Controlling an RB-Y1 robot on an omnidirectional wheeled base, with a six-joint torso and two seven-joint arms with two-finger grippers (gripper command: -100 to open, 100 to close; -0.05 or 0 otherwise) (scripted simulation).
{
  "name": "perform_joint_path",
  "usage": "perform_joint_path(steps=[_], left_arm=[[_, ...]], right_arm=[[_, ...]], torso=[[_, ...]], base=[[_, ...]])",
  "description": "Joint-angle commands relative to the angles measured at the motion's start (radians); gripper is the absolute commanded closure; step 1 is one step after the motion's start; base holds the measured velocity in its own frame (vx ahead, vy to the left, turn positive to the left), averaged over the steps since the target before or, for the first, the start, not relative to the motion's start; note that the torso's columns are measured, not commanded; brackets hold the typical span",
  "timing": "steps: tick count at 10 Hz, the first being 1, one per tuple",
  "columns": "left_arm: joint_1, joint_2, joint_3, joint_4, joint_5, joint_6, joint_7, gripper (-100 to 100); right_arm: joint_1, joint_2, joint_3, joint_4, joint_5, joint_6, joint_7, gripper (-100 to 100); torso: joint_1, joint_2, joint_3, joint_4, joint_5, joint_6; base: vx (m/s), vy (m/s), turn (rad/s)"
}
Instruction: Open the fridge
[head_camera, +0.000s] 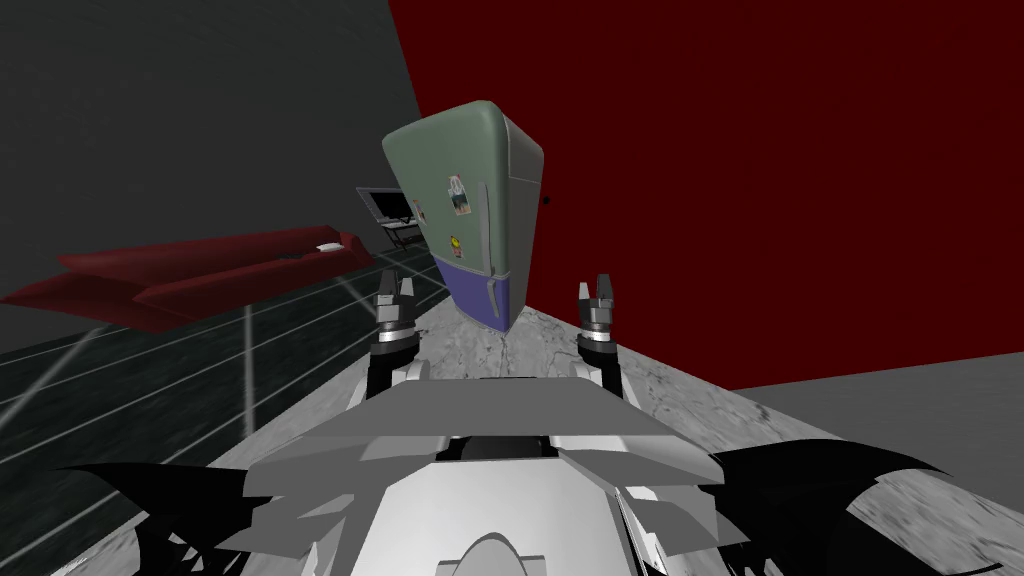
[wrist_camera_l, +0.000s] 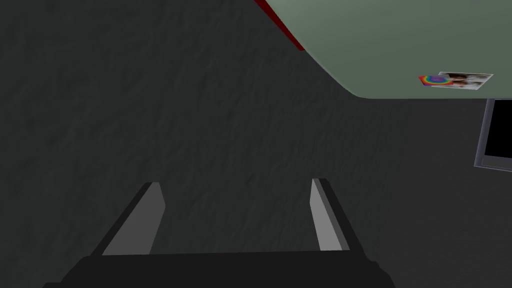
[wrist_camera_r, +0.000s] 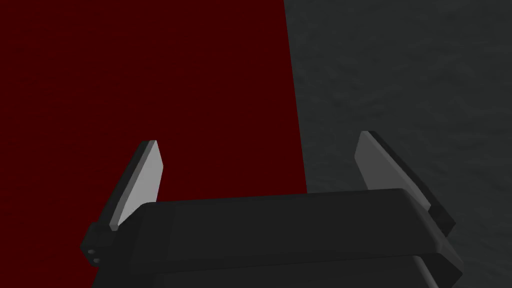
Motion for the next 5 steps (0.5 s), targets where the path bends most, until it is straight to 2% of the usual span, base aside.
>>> perform_joint_path(steps=[1, 5], left_arm=[[0.0, 0.0, 0.0, 0.0, 0.0, 0.0, 0.0, 0], [0.0, 0.0, 0.0, 0.0, 0.0, 0.0, 0.0, 0]], right_arm=[[0.0, 0.0, 0.0, 0.0, 0.0, 0.0, 0.0, 0], [0.0, 0.0, 0.0, 0.0, 0.0, 0.0, 0.0, 0]], torso=[[0.0, 0.04, -0.082, 0.041, 0.0, 0.0], [0.0, 0.322, -0.644, 0.322, 0.0, 0.0]], base=[[0.0, 0.0, 0.0], [0.0, 0.0, 0.0]])
